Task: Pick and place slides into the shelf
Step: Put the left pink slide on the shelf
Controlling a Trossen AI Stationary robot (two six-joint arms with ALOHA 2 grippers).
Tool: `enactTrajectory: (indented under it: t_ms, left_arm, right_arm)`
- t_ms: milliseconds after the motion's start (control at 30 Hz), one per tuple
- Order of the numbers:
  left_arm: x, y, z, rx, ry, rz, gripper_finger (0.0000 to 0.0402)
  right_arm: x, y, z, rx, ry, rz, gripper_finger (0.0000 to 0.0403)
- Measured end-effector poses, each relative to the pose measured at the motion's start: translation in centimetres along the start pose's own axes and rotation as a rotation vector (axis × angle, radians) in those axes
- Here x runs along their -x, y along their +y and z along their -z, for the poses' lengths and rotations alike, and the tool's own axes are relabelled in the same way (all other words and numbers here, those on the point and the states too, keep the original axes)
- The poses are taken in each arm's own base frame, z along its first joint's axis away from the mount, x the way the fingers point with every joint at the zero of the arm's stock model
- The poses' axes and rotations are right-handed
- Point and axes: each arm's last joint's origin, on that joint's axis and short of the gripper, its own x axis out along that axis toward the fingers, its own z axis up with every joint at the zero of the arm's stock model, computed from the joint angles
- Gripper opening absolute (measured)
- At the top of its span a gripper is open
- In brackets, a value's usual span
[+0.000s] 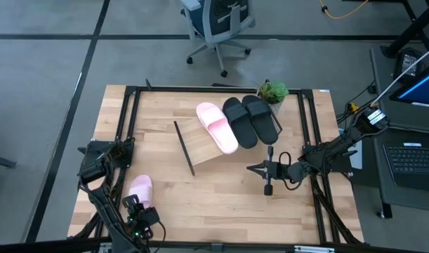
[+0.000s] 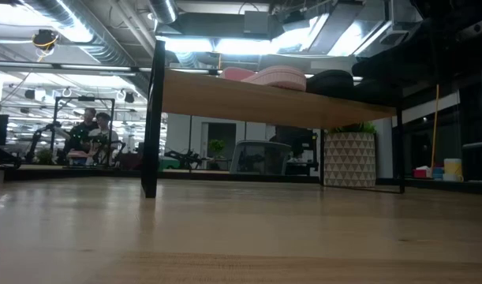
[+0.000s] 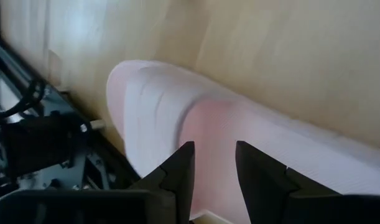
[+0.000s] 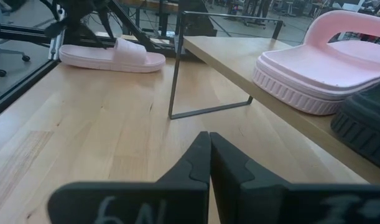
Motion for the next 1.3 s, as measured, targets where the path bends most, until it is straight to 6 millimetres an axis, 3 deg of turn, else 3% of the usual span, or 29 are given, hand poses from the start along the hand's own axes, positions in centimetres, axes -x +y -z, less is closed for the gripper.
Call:
enactTrajectory:
  t_ms: [267, 600, 867, 1167, 1300]
  left_arm:
    - [2.3, -0.2, -0.6, 0.016, -0.032, 0.096, 0.0108]
    - [2.3, -0.2, -0.8, 0.017, -0.06, 0.094, 0.011]
    - [2.4, -0.2, -0.7, -0.009, -0.037, 0.097, 0.0151]
    - [4.5, 2.3, -1.4, 0.022, -0.144, 0.177, 0.0181]
    - [3.8, 2.3, -0.9, 0.006, -0.121, 0.15, 0.0182]
  right_arm:
    - [0.0, 0.0, 0.0, 0.003, 0.0, 0.0, 0.0007]
    - [0.0, 0.0, 0.0, 0.006, 0.0, 0.0, 0.0007]
    - [0.0, 0.0, 0.0, 0.005, 0.0, 0.0, 0.0007]
    - [0.0, 0.0, 0.0, 0.005, 0.0, 0.0, 0.0007]
    - [0.0, 0.0, 0.0, 0.006, 0.0, 0.0, 0.0007]
